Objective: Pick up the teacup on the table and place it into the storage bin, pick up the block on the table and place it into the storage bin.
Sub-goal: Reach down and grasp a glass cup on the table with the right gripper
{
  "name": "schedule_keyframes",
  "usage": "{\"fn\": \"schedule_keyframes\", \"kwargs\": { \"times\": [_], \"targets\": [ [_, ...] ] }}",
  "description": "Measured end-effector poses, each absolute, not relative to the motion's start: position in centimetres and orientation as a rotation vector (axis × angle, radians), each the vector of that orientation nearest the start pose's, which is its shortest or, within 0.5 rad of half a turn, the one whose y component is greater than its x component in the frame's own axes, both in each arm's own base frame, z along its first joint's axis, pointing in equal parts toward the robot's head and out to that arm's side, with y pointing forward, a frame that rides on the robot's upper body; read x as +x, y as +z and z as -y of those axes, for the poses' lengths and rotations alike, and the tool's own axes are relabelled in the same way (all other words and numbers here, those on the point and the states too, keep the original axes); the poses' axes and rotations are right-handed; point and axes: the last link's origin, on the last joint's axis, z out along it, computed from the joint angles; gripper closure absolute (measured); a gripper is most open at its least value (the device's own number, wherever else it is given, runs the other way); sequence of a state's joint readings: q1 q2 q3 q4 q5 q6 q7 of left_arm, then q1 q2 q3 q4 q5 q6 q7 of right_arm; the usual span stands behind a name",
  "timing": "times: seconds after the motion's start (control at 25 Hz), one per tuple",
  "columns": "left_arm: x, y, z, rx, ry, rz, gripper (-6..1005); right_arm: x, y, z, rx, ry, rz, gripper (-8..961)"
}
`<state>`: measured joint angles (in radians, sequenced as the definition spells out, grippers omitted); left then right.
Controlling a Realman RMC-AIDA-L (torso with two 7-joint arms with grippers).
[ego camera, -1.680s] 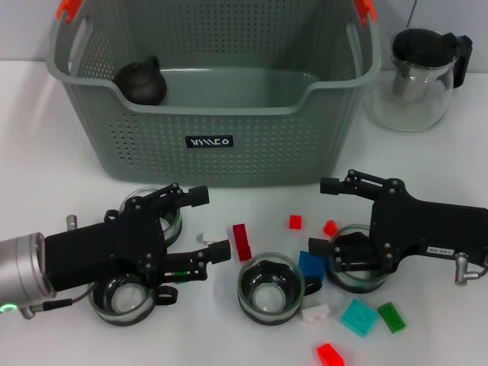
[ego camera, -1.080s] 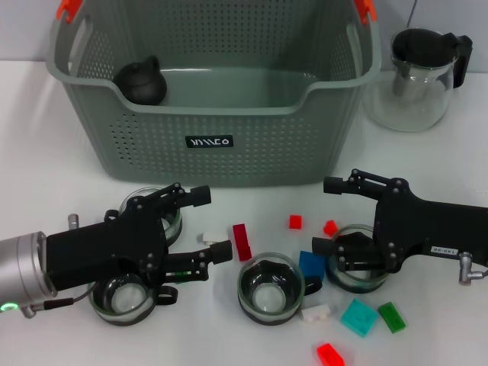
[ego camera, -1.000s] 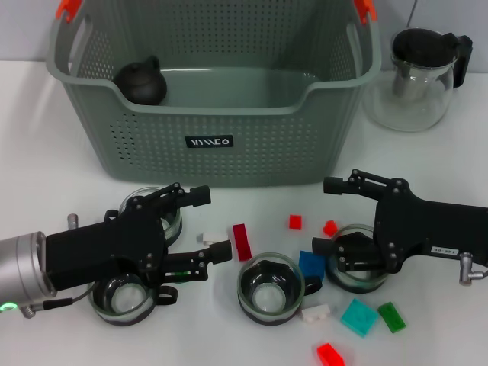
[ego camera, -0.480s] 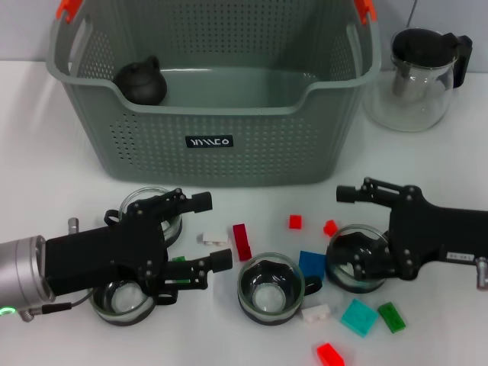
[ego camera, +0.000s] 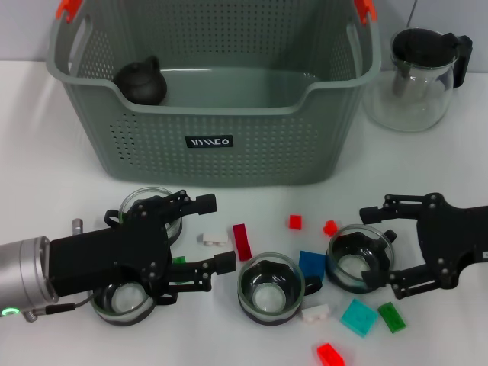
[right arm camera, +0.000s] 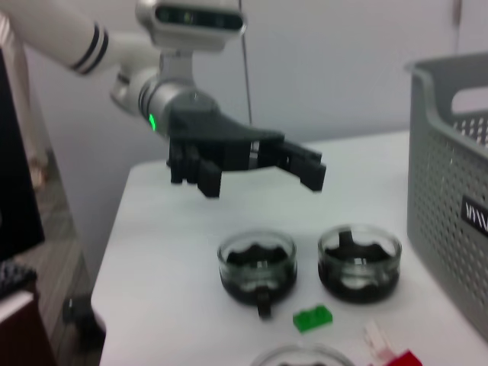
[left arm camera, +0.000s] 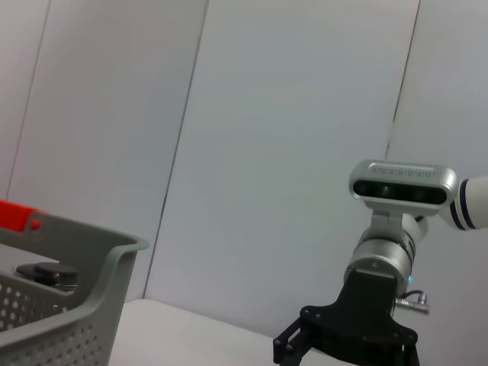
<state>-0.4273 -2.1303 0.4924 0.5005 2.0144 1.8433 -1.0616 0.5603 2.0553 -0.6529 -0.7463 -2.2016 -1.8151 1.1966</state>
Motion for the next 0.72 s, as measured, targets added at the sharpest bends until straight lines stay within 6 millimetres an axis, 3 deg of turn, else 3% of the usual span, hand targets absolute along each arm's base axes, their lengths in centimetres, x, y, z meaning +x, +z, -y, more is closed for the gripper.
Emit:
{"fn": "schedule_keyframes", "kwargs": {
  "times": [0.36, 0.52, 0.72],
  "targets": [
    [-26.8, -1.9, -26.1, -2.668, -1.121, 0.478, 70, 23.3, 3.0, -31.9, -3.105, 0.169, -0.167, 11],
    [-26.9, -2.0, -26.2, -2.656, -1.126, 0.481, 71, 22.1, 2.2, -32.0, -3.146, -0.037, -0.142, 11],
    [-26.9, -1.9, -26.2, -2.637, -1.139, 0.488, 71, 21.7, 1.3, -32.2, -3.171, -0.166, -0.126, 11]
  ]
}}
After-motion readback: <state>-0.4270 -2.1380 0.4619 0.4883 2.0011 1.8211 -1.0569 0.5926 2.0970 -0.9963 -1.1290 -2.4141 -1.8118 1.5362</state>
